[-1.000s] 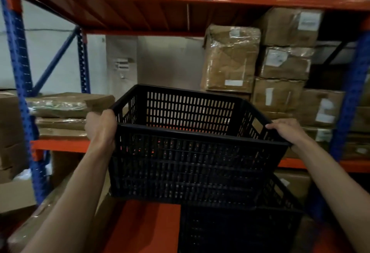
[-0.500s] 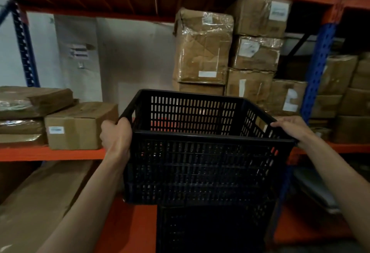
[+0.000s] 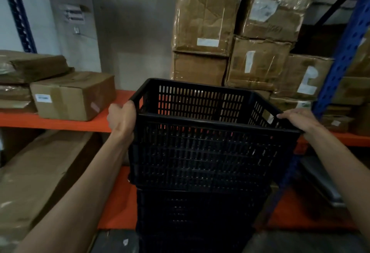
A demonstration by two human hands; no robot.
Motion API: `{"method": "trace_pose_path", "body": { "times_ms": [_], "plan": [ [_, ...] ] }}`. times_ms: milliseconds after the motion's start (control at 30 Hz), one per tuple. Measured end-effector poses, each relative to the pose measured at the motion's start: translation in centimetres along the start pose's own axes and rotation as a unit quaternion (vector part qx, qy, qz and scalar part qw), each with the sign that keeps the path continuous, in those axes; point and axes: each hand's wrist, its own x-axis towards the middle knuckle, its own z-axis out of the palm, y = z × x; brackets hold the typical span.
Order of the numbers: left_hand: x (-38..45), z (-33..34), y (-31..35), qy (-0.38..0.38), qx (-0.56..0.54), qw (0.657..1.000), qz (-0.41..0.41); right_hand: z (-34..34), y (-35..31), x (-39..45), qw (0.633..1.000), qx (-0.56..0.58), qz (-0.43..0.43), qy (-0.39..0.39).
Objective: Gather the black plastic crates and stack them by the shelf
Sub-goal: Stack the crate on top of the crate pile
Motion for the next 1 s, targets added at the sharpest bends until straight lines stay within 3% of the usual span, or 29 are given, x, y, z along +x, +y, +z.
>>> {"method": "trace_pose_path", "body": {
  "times_ms": [333,567,1000],
  "plan": [
    [-1.0,3.0,0.1,0.042,0.051,0.998,-0.004,0.2,0.9,5.2,0.998,-0.001,0.011,-0.057],
    [-0.3,3.2,-0.9,0.019,0.127,0.991,0.025,-0.6,1.2,5.9,0.998,-0.016,0.010,-0.061],
    [-0.2,2.7,-0.4,0.011,0.090,0.996,0.010,-0.2,0.7,5.2,0.998,-0.007,0.033,-0.044]
  ]
}}
